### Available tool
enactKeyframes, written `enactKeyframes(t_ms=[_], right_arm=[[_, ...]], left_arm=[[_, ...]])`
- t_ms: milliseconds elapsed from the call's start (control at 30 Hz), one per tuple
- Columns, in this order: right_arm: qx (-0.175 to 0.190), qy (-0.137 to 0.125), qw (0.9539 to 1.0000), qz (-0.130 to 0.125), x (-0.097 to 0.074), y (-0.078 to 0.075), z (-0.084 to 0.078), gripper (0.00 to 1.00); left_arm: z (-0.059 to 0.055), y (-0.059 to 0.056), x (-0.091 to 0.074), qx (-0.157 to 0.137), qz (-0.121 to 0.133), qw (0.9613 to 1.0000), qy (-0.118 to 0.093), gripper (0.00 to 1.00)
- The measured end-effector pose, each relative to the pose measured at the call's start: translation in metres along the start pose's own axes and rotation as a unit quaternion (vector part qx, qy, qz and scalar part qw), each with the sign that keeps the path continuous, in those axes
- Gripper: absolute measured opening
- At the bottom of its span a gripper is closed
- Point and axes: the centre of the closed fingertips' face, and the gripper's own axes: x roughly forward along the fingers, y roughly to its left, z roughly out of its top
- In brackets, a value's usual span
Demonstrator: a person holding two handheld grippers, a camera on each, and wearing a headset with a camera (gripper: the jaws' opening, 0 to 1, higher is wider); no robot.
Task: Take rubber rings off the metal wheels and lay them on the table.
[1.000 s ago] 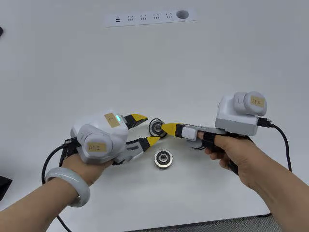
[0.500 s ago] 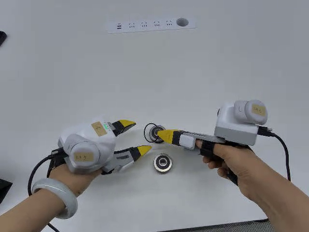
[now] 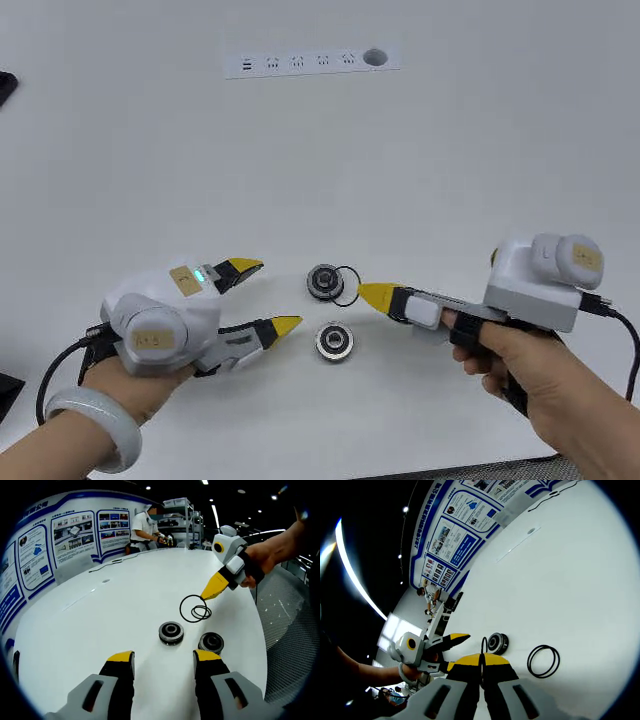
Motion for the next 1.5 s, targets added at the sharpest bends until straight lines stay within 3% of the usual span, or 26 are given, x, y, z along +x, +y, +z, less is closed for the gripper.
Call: enactKeyframes(t_ms=[233,567,700,867,1000,1067,1200,1500], right_arm=[[0.027,-0.021,0.9989,-0.034,-0.025,-0.027,0.002,0.02],[0.026,-0.01,0.9966,-0.078,-0.028,-0.047,-0.004,0.02],[0.01,0.002,0.9959,-0.09,-0.026,-0.051,-0.007,0.04],[-0.029,0.023,0.9933,-0.109,-0.026,-0.055,-0.012,0.08],[-0.087,0.053,0.9862,-0.131,-0.03,-0.06,-0.016,0.13],[-0.115,0.053,0.9814,-0.144,-0.033,-0.067,-0.012,0.16],[-0.151,0.044,0.9741,-0.162,-0.036,-0.066,0.0,0.2],[-0.145,0.029,0.9809,-0.127,-0.015,-0.051,0.012,0.21]], left_arm=[[0.0,-0.002,-0.002,-0.005,0.002,1.0,-0.001,0.5],[-0.001,-0.001,-0.002,-0.004,0.003,1.0,0.003,0.48],[-0.001,-0.002,-0.003,-0.005,0.003,1.0,0.003,0.48],[-0.003,-0.001,-0.003,-0.005,0.003,1.0,0.005,0.47],[-0.001,-0.003,-0.003,-0.005,0.002,1.0,0.005,0.47],[0.0,-0.003,-0.002,-0.005,0.001,1.0,0.003,0.47],[0.003,-0.004,0.0,-0.006,-0.001,1.0,0.001,0.46],[0.019,-0.007,0.011,-0.001,-0.009,0.9999,-0.011,0.39]])
